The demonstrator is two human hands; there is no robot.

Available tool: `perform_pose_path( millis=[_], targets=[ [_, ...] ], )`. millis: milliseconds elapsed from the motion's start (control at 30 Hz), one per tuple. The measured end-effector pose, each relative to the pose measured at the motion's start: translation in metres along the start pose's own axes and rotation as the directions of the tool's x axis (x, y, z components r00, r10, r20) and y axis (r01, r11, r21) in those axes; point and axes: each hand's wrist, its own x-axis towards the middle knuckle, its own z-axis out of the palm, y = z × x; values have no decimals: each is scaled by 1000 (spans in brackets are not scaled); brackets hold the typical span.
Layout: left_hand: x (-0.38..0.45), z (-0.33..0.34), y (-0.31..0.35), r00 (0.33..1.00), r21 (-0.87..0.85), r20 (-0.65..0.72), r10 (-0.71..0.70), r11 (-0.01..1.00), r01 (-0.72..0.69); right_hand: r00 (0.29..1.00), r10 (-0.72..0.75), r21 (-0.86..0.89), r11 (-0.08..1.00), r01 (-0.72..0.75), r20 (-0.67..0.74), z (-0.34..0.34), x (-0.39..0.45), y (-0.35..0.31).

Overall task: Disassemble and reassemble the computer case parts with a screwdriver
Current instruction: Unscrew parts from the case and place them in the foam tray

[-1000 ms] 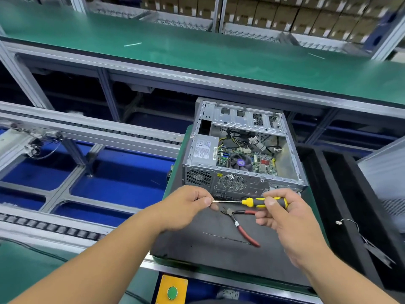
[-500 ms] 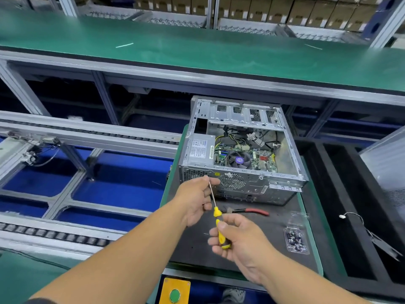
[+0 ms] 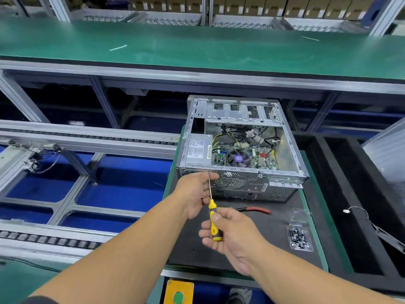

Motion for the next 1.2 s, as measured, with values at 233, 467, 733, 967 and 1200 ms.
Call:
perform_pose_path(
  millis=[233, 467, 733, 967, 1200],
  targets=[
    [0, 2, 3, 999, 32, -32, -2, 999, 4, 999, 35, 130, 991, -37, 17, 1, 2, 1],
    [-6, -2, -2, 999, 71, -32, -7, 997, 9, 986, 159, 287, 943, -168, 55, 7, 2, -5],
    [-25, -15, -17, 999, 224, -46, 19, 975, -8, 984, 180, 316, 933, -169, -5, 11, 5, -3],
    [-42, -20, -20, 1000, 239, 13, 8, 971, -11, 982, 181, 354, 916, -187, 51, 17, 2, -4],
    [-54, -28, -37, 961, 35, -276, -32, 998, 43, 983, 182, 287, 942, -173, -6, 25, 2, -6]
  ],
)
